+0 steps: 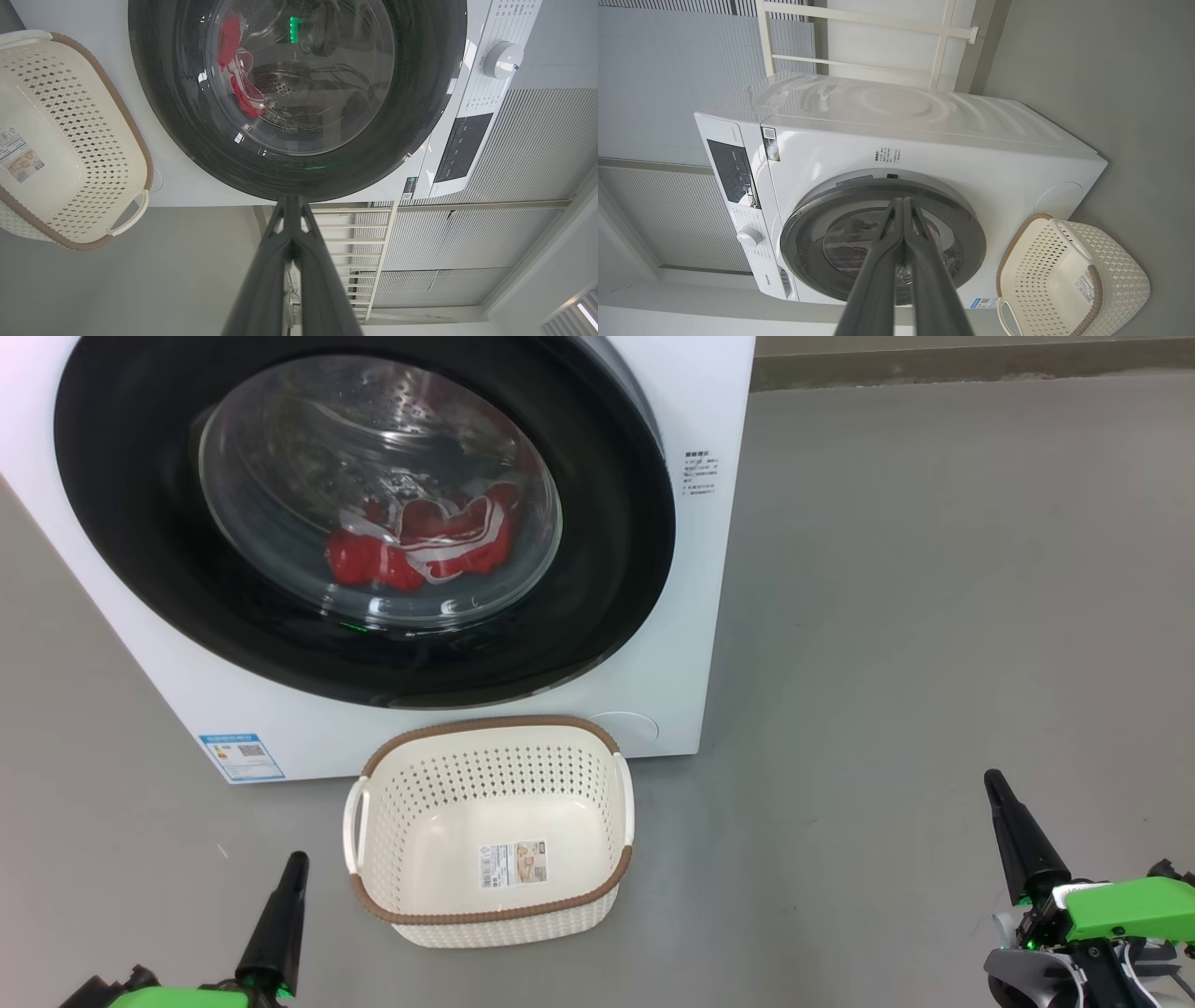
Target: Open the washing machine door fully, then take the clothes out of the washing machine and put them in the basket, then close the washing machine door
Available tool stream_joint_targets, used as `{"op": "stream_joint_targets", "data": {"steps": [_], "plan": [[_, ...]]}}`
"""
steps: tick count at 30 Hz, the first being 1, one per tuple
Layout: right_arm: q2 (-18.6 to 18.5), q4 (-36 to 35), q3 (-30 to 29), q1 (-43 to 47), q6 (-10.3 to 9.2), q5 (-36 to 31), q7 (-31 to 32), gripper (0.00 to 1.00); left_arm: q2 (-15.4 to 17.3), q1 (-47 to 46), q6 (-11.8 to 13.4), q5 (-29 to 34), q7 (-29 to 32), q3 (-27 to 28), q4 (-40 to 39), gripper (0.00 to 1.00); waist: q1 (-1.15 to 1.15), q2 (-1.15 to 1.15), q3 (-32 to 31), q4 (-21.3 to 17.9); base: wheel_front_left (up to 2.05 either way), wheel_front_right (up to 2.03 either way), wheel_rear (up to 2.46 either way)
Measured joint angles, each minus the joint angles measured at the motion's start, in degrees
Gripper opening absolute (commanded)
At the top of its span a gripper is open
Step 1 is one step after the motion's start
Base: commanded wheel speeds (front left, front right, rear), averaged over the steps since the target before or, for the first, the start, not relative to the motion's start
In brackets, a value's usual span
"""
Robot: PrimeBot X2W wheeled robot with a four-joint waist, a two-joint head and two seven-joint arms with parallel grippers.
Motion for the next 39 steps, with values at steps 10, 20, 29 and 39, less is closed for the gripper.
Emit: {"op": "stream_joint_targets", "data": {"steps": [10,20,29,39], "plan": [[0.14,0.64,0.11,0.15,0.01,0.02,0.25,1.0,-0.09,0.15,0.02,0.0,0.02,-0.1,0.62,1.0,0.0,0.0,-0.01,0.0,0.0,0.0,0.0],[2.18,5.79,0.99,4.09,0.01,0.02,-0.18,1.0,-1.6,3.7,0.05,-0.01,-0.07,-1.19,5.47,1.0,0.0,0.0,-0.04,-0.01,0.0,0.0,0.0],[2.14,5.72,2.97,3.58,0.01,-0.09,-1.64,1.0,-1.54,3.27,0.05,0.14,-1.36,-2.94,5.43,1.0,0.01,0.0,-0.01,-0.02,0.0,0.0,0.0],[2.0,5.72,4.23,2.52,0.01,-4.34,-3.23,1.0,-1.22,1.42,0.05,4.88,-3.41,-4.93,5.12,1.0,0.01,0.0,-0.02,0.04,0.0,0.0,0.0]]}}
